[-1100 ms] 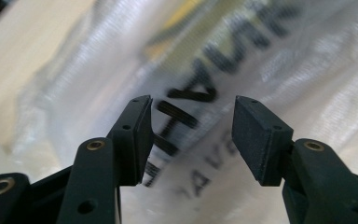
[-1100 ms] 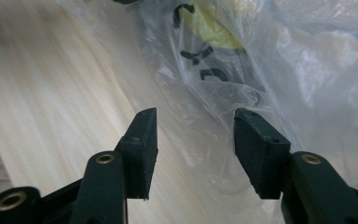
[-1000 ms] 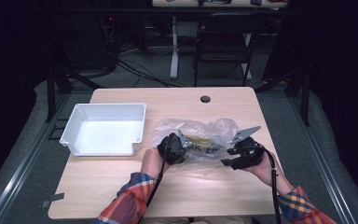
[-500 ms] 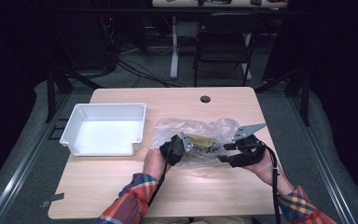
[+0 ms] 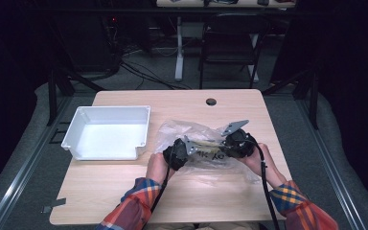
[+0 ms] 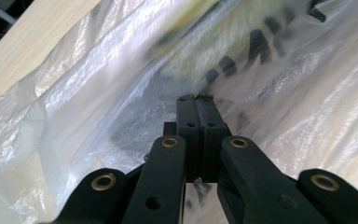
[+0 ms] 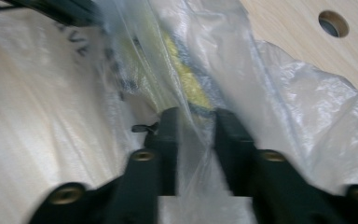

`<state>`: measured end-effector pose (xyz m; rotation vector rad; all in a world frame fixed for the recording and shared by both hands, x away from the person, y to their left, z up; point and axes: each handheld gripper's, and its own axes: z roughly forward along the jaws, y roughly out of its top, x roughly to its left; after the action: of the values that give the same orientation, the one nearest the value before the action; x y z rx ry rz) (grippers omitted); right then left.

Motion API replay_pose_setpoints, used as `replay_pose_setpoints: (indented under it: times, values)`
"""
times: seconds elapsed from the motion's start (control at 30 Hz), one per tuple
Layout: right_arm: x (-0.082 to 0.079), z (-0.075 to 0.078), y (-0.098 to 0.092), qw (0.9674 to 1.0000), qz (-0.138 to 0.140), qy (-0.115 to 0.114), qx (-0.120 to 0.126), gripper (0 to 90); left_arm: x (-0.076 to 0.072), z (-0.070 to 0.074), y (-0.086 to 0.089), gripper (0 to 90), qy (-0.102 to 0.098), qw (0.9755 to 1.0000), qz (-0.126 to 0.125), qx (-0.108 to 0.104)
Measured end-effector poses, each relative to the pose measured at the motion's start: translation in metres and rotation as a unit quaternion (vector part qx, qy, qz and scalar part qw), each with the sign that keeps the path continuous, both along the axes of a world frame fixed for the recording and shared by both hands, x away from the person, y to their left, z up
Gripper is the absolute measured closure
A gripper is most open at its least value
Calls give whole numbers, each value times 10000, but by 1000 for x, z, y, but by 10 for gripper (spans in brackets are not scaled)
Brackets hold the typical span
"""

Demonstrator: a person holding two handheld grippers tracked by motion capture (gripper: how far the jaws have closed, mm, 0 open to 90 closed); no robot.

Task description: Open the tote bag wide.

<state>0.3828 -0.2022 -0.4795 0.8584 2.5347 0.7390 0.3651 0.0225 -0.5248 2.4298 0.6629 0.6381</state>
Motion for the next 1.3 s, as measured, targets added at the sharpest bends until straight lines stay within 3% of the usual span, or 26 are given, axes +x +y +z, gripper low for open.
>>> replay_pose_setpoints:
  times: [0.07, 0.17, 0.37, 0.47, 0.67, 0.77, 0.8, 0.83, 0.97, 1.17, 1.2, 1.23, 1.27, 1.3]
  values:
    - [5, -1, -2, 9999, -2, 74, 85, 870, 0, 1, 1, 900, 59, 10000, -38, -5]
    - [14, 2, -1, 9999, -111, 32, 118, 900, -2, 1, 2, 900, 146, 9998, -140, 3]
    - [35, -4, 3, 9994, -262, 45, -209, 900, -6, -2, 5, 900, 457, 9982, -388, 85]
    - [45, -9, 4, 9990, -341, 107, -273, 900, -11, -6, 7, 900, 648, 9965, -506, 159]
    - [60, -17, 5, 9980, -495, 196, -340, 900, -15, -14, 10, 900, 940, 9912, -783, 501]
    - [66, -23, 3, 9973, -630, 214, -326, 900, -14, -18, 13, 900, 1119, 9888, -822, 540]
    - [70, -24, 1, 9962, -634, 297, -511, 900, -14, -18, 14, 900, 1192, 9881, -840, 490]
    - [72, -26, 0, 9958, -681, 309, -524, 900, -13, -18, 14, 900, 1238, 9875, -852, 473]
    - [83, -34, -9, 9944, -860, 428, -437, 900, -12, -19, 14, 900, 1444, 9839, -928, 487]
    - [93, -46, -18, 9916, -1056, 679, -296, 900, -9, -21, 17, 900, 1607, 9821, -814, 552]
    - [95, -48, -20, 9914, -1012, 794, -253, 898, -9, -20, 17, 898, 1617, 9822, -796, 529]
    - [94, -51, -19, 9910, -1093, 772, -57, 896, -9, -16, 18, 873, 1651, 9821, -769, 488]
    - [93, -50, -20, 9915, -986, 844, -72, 892, -10, -12, 19, 804, 1643, 9826, -738, 458]
    - [92, -49, -21, 9914, -958, 889, -51, 891, -11, -5, 20, 750, 1593, 9845, -635, 360]
